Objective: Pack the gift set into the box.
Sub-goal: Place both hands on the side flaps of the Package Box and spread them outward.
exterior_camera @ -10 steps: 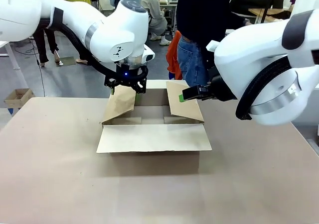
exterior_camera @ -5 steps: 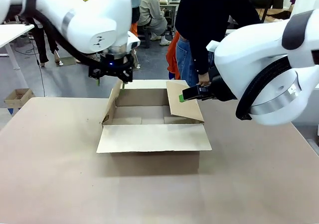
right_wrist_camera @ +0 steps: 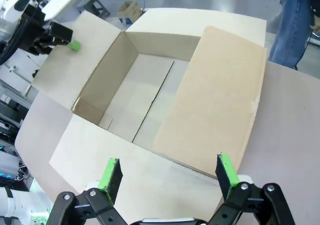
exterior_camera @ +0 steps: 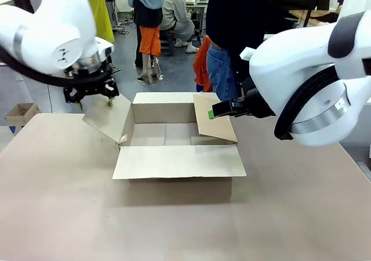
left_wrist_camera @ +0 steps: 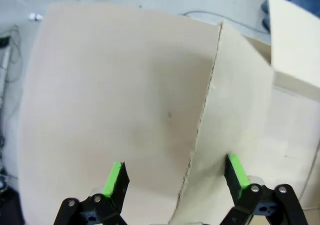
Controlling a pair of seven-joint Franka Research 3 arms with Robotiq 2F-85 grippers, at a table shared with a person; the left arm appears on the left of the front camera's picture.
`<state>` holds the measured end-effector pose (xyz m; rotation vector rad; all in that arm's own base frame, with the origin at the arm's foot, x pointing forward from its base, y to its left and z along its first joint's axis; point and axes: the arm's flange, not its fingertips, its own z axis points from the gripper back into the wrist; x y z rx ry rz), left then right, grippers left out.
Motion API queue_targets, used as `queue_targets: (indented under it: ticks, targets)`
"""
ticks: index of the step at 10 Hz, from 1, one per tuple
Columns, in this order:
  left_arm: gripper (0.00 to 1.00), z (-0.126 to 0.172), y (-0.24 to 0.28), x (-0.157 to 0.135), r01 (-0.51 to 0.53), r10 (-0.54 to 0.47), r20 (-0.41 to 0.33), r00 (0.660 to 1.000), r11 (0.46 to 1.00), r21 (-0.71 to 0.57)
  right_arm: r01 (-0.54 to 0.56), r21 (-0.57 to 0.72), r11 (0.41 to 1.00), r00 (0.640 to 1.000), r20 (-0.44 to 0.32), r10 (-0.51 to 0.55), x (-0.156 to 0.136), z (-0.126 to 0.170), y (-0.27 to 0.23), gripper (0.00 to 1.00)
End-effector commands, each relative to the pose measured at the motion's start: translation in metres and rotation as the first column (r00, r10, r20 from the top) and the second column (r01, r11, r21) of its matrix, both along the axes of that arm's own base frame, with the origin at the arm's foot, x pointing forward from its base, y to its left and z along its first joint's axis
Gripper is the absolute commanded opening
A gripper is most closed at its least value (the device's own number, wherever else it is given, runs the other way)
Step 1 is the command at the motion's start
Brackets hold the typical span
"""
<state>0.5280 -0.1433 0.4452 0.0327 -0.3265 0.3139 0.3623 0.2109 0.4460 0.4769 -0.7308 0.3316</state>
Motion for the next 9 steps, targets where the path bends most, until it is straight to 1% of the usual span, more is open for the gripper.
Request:
queue_targets:
  ticks: [1,2,3,4,5,6,7,8,9]
  targets:
    - [1.0,-0.019,0.023,-0.007,0.025,-0.027,-0.014,1.0,0.992,-0.127,-0.005,-0.003,1.0,1.0,0.0,0.005,-0.001,0.003,-0.001,1.0]
    - [1.0,-0.028,0.037,-0.002,0.045,-0.049,-0.015,0.999,0.981,-0.187,-0.005,-0.003,1.0,1.0,0.0,0.005,-0.001,0.003,-0.001,1.0]
    - [1.0,-0.038,0.057,0.001,0.06,-0.066,-0.013,0.998,0.96,-0.273,-0.005,-0.003,1.0,1.0,0.0,0.005,-0.001,0.003,-0.001,1.0]
    - [1.0,-0.043,0.072,0.004,0.066,-0.072,-0.006,0.997,0.944,-0.323,-0.005,-0.003,1.0,1.0,0.0,0.005,-0.001,0.003,-0.001,1.0]
    - [1.0,-0.046,0.083,0.007,0.048,-0.042,0.022,0.999,0.908,-0.417,-0.005,-0.003,1.0,1.0,0.0,0.005,-0.001,0.003,-0.001,1.0]
    - [1.0,-0.04,0.053,0.004,0.023,-0.026,-0.007,1.0,0.969,-0.248,-0.005,-0.003,1.0,1.0,0.0,0.005,-0.001,0.003,-0.001,1.0]
    - [1.0,-0.04,0.053,0.004,0.023,-0.026,-0.007,1.0,0.969,-0.248,0.0,0.0,1.0,1.0,0.0,0.0,0.0,0.0,0.0,1.0]
    - [1.0,-0.04,0.053,0.004,0.023,-0.026,-0.007,1.0,0.969,-0.248,-0.008,-0.077,0.997,0.999,-0.043,0.005,-0.008,0.013,-0.019,1.0]
    - [1.0,-0.04,0.053,0.004,0.023,-0.026,-0.007,1.0,0.969,-0.248,-0.066,-0.113,0.991,0.997,-0.041,0.062,-0.006,0.037,-0.015,1.0]
